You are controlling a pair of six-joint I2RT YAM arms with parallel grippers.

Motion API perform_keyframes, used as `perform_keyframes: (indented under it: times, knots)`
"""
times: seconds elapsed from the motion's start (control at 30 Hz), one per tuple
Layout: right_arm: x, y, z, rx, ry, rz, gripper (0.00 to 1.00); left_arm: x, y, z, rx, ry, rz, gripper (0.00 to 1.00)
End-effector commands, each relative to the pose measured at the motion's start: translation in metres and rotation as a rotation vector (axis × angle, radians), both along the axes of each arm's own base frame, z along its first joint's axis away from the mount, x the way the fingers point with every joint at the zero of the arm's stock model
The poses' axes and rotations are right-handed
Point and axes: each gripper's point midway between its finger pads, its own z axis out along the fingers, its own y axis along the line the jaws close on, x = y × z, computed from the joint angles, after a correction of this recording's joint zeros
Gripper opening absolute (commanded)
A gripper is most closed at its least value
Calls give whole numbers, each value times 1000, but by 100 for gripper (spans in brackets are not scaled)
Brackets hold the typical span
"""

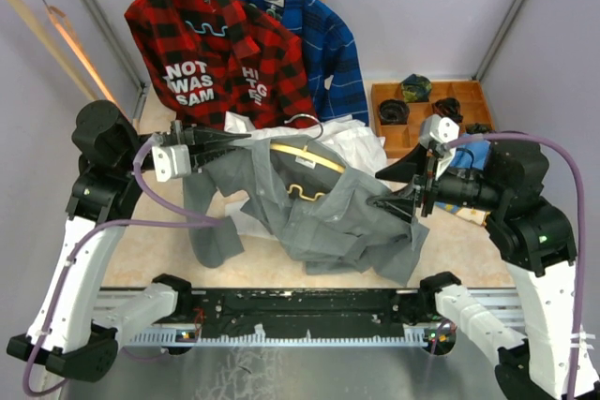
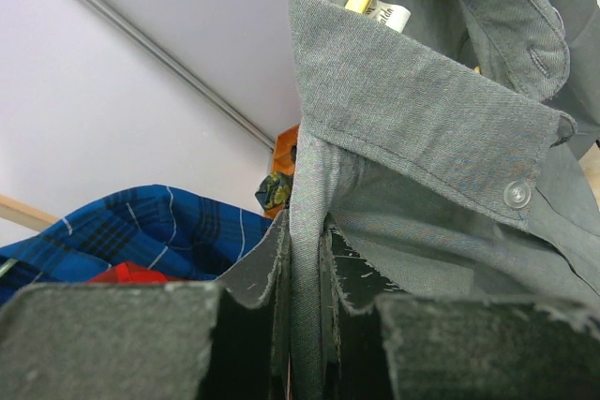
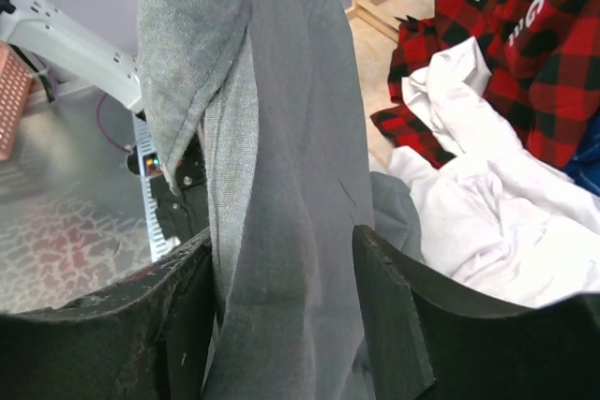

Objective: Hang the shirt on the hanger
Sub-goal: Place the hanger at the clothesline.

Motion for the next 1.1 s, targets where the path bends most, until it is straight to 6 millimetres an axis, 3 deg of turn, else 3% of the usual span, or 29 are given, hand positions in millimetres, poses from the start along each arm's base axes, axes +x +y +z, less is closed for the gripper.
perform_keyframes:
  times: [0.0,0.27,0.43,0.6,0.9,1.07]
  knots:
    - [-2,7,2,30,3,50,53,-7,-3,9,-13,-45,-59,0]
    - [4,15,0,29,42,82,46,-3,-7,5,-6,-9,-80,0]
    - [4,17,3,23,31,95,55,1,-7,2,-1,-1,-65,0]
    - [3,17,10,14,5,97,55,4,-8,-3,6,13,-61,0]
    - [5,19,16,16,-17,104,45,5,-8,-6,9,19,-63,0]
    - [10,19,6,6,7,91,31,7,-8,-7,9,25,-55,0]
